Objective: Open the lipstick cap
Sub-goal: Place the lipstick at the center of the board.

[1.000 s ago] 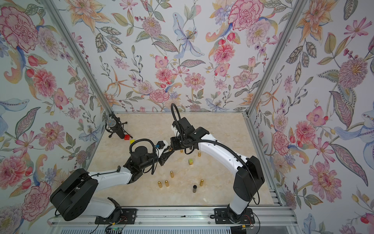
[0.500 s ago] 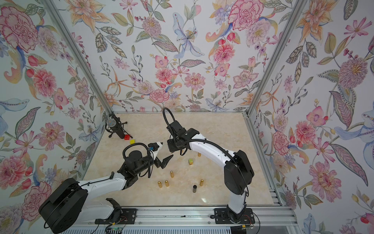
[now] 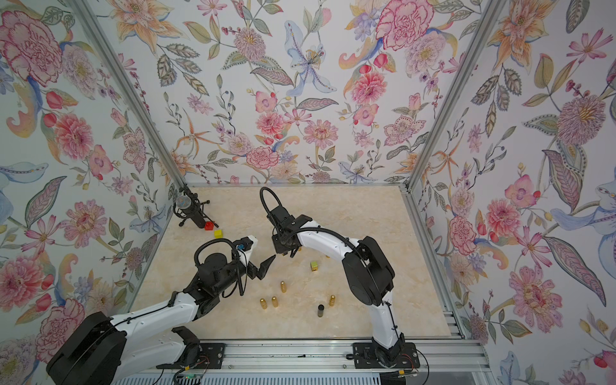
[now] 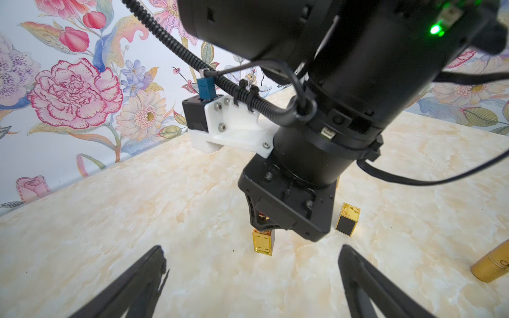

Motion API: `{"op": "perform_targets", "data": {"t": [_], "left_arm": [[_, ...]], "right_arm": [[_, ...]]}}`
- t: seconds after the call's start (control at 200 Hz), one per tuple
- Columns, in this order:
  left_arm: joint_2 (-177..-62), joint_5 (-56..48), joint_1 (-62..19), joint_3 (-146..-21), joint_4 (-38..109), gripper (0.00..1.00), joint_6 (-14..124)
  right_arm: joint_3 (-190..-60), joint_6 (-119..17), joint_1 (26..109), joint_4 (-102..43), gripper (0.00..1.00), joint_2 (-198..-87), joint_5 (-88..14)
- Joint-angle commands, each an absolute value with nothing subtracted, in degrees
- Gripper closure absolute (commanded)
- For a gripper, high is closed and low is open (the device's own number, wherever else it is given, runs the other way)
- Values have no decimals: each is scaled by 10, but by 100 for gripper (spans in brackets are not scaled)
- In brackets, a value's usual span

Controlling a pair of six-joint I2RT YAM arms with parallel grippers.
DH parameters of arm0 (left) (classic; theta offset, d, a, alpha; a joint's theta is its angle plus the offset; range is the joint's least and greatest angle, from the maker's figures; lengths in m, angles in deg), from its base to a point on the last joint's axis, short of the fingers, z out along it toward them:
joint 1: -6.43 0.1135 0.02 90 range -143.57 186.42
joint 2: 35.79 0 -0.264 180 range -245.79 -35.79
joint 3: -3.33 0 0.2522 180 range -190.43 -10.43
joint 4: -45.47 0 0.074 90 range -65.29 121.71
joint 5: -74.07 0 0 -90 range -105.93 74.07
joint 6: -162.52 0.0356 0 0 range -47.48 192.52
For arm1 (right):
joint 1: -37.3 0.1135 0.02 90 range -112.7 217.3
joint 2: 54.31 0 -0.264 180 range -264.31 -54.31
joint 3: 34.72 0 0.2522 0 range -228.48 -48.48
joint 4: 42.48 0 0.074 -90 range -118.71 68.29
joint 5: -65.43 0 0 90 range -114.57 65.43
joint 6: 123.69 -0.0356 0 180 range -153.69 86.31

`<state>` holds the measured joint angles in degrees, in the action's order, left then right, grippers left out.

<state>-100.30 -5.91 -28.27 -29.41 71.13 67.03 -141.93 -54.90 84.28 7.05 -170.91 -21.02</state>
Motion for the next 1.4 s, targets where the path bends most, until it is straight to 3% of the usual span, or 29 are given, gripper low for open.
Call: {"op": "perform_targets", "data": {"t": [0.0,0.956,1.221,1.396], "left_arm": [[-988,-85,-277,-289,685,1,671],[-987,-93,-276,-290,677,1,687],[-983,-93,-276,-288,676,1,688],[-973,-87,-276,-290,669,1,691]], "right_arm": [[-1443,-542,836,57,87,-1733,-199],[-1432,-531,838,52,77,-1763,-178],[-1429,-529,838,54,65,-1742,-189],[-1405,-539,838,67,59,-1671,-197]]}}
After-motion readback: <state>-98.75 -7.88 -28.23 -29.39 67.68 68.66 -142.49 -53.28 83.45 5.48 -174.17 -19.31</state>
